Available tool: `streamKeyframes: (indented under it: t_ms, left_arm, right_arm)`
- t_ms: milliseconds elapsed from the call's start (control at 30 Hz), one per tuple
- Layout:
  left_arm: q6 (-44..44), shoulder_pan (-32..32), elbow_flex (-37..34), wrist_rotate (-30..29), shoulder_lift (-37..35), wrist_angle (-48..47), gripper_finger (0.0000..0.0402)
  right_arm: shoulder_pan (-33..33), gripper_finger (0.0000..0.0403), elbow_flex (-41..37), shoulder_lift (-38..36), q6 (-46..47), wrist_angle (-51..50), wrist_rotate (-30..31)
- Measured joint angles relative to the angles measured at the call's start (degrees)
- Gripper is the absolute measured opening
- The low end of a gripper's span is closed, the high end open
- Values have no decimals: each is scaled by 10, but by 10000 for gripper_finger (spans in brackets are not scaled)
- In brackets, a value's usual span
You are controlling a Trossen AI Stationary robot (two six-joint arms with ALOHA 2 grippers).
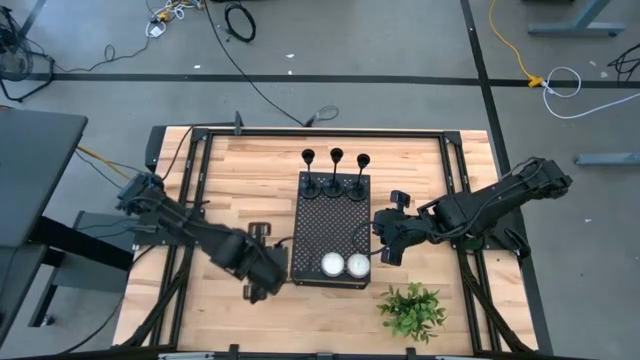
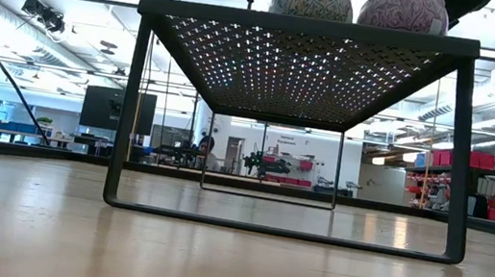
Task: Pick & Place candle stick holders
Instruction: Put the brown scented candle on the shelf
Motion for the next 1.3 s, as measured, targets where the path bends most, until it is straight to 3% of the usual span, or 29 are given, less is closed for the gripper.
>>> streamKeyframes:
  t_ms: [333, 600, 900, 1300]
  left_arm:
    - [132, 87, 22, -6, 0, 55, 1]
    - [202, 115, 22, 11, 2, 124, 1]
    - [235, 119, 22, 23, 50, 135, 0]
    - [237, 129, 22, 25, 57, 163, 1]
  right_arm:
    - [0, 114, 0, 0, -3, 0, 0]
    - [0, 114, 0, 0, -13, 0, 0]
    - [0, 114, 0, 0, -19, 2, 0]
    - [0, 114, 0, 0, -25, 6, 0]
